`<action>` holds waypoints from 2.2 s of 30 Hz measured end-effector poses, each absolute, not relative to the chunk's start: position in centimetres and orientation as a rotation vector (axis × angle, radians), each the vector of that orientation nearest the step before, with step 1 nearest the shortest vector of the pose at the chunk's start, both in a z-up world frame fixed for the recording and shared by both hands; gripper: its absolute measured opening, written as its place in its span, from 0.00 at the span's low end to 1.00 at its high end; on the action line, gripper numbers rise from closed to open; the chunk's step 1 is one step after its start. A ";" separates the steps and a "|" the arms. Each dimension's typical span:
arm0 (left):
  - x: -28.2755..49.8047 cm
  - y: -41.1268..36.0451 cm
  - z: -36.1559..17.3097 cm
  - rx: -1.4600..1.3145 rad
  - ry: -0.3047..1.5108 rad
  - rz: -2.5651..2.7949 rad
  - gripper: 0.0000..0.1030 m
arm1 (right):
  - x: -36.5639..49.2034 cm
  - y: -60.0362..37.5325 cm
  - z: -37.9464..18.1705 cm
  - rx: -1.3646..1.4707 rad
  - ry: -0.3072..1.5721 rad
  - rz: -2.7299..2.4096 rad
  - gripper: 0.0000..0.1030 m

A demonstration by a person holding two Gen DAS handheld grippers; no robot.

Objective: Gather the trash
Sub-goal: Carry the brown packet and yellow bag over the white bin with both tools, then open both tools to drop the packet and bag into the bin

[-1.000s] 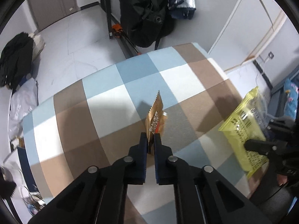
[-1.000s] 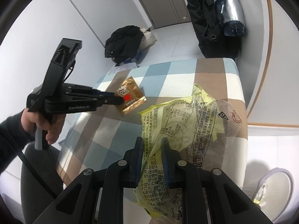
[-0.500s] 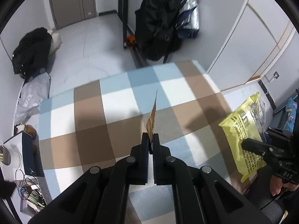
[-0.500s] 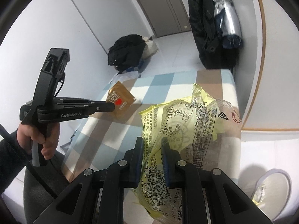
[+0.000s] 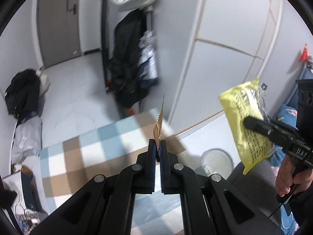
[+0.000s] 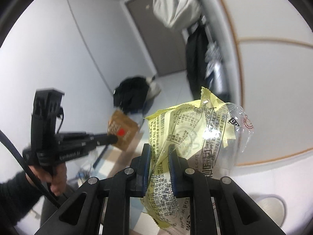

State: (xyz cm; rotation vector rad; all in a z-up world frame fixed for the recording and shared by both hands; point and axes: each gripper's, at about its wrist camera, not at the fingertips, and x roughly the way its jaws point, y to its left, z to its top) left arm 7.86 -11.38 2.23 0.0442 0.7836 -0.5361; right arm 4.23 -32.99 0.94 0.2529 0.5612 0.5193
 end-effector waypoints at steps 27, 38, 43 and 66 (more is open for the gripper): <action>11.1 -34.6 -3.9 0.084 0.984 -0.967 0.00 | -1.9 -56.0 -3.3 0.396 0.584 -0.052 0.16; 13.3 -41.3 -15.0 0.234 1.257 -1.014 0.00 | 2.7 -59.4 -17.1 0.585 0.841 -0.067 0.16; 13.7 -43.2 -18.3 0.278 1.404 -1.005 0.00 | 5.0 -59.2 -22.3 0.620 0.950 -0.065 0.16; 14.3 -45.7 -26.1 0.293 1.722 -0.888 0.05 | 7.1 -58.6 -32.4 0.711 1.172 -0.036 0.26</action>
